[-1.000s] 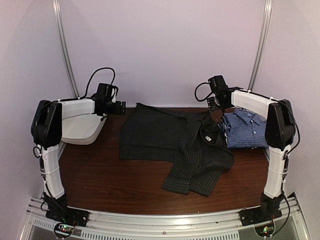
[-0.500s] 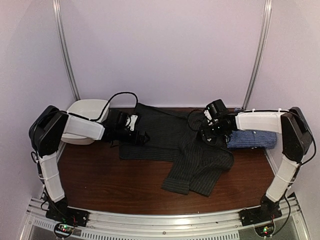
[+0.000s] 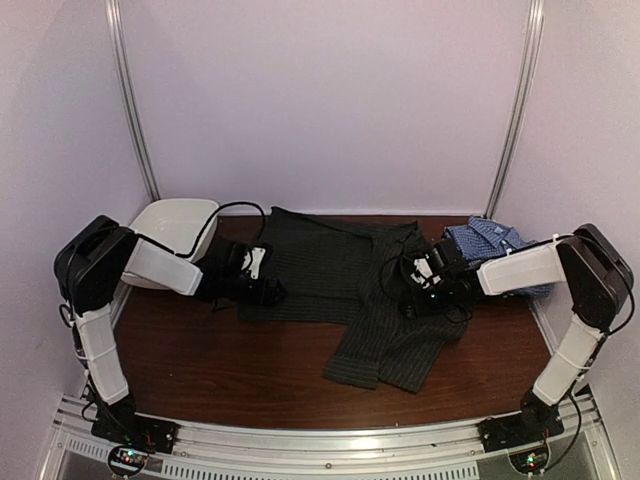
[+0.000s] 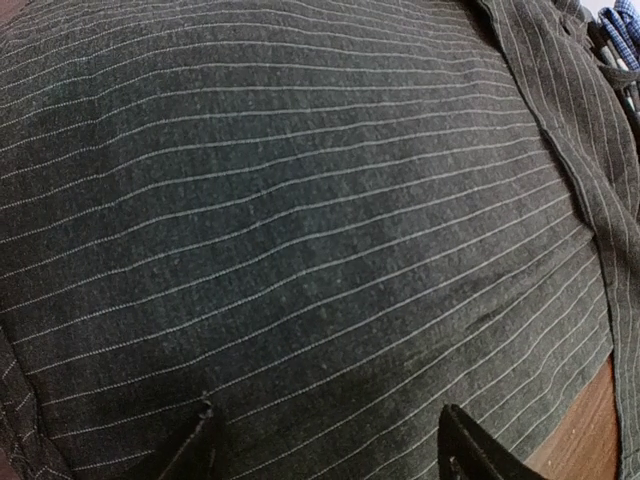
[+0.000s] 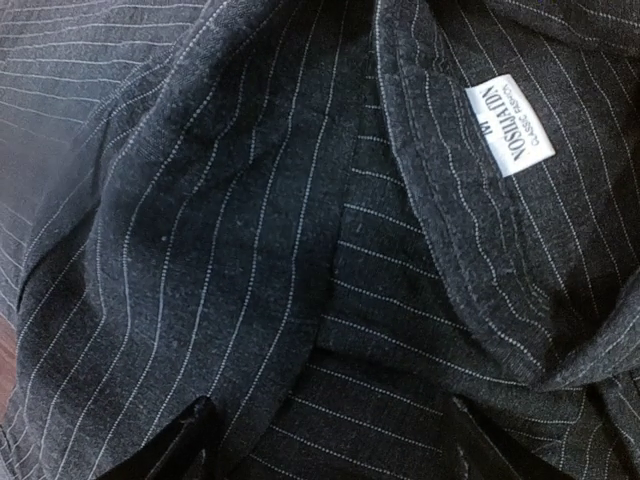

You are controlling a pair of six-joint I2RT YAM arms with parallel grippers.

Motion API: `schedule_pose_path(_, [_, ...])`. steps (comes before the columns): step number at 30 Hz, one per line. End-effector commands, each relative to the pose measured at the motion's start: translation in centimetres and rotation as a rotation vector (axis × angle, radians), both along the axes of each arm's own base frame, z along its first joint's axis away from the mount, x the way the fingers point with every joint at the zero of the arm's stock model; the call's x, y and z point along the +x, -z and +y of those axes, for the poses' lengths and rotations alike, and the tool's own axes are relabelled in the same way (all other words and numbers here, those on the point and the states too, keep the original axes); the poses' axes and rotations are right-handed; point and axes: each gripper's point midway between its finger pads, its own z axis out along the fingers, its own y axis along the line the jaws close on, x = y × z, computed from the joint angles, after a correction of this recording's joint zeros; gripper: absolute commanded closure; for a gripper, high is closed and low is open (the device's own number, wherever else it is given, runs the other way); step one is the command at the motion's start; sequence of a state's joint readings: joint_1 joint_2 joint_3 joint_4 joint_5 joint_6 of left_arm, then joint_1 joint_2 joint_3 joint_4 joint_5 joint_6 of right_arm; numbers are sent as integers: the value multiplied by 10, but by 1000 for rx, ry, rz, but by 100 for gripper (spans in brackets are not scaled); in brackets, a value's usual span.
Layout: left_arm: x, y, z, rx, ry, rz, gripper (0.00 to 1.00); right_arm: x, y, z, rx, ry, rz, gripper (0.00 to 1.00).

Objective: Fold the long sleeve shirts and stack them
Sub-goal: Move the flattened shirt to the center of the board.

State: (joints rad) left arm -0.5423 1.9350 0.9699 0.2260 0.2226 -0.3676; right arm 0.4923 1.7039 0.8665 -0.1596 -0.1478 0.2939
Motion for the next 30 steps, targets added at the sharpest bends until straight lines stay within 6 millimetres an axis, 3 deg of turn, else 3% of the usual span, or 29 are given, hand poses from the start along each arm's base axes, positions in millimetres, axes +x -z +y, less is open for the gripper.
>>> schedule_pose_path(1, [-33,23,24,46,-29,88,29,-16,7,2,87,16,15,23])
schedule_pose_path(10, [-97,27,70,63,-119,144,36,-84,21,3,145,9,76,23])
schedule_pose_path(13, [-115,24,80,60,-132,148,37,-106,18,9,156,2,81,23])
schedule_pose_path(16, [-128,17,83,59,-124,143,38,-117,1,14,176,5,60,23])
schedule_pose_path(21, [-124,-25,80,3,-120,52,40,-94,-68,22,223,23,-107,22])
schedule_pose_path(24, [-114,-55,75,-38,-118,-20,38,-70,-94,14,149,67,-208,22])
schedule_pose_path(30, [-99,-78,65,-76,-114,-84,32,-33,-94,14,-57,81,-246,23])
